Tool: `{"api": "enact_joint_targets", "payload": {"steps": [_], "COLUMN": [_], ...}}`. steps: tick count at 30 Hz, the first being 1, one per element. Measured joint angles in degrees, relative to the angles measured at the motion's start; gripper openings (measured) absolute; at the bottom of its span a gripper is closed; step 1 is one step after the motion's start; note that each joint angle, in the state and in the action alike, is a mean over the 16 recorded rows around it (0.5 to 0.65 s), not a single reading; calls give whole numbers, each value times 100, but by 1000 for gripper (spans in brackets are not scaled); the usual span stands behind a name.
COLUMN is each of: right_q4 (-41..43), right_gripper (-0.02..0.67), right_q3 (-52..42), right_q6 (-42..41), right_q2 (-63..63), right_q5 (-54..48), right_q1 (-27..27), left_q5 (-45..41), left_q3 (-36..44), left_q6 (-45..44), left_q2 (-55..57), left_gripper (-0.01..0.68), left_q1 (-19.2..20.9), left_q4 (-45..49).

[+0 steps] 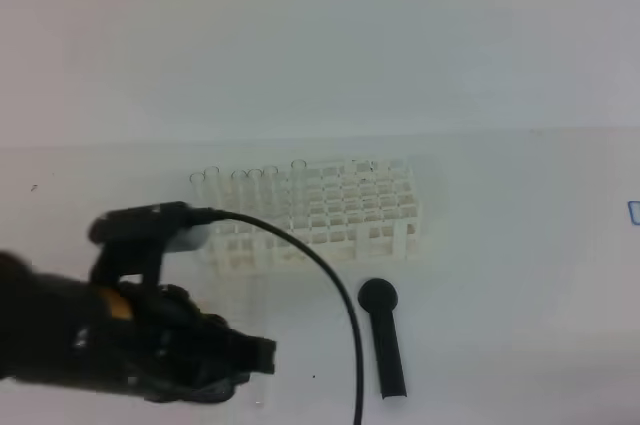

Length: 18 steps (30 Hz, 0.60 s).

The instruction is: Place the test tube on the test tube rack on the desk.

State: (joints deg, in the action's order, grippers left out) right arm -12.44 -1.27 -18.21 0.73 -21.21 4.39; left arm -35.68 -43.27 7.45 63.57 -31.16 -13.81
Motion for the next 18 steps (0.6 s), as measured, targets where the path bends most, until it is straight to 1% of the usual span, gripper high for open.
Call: {"api": "enact_joint_targets", "payload": {"steps": [5,10,14,18], "right_q4": [0,0,0,0], "right_gripper": [-1,-1,-1,-1], "right_q3": [0,0,0,0], "right_q6": [0,0,0,0], "right_q2": [0,0,0,0], "right_q5": [0,0,0,0], "right_q1": [0,0,0,0], "left_q5": [-619,-1366,-1803,-2047], "left_q3": [-805,-1696,-2278,-2677], "left_q6": [386,868,1095,1234], "left_q2": [1568,2886,3540,3899], "left_gripper": [-1,-1,-1,-1], "left_q1": [-260,-302,-302,-302], "left_q4": [128,592,953,1272]}}
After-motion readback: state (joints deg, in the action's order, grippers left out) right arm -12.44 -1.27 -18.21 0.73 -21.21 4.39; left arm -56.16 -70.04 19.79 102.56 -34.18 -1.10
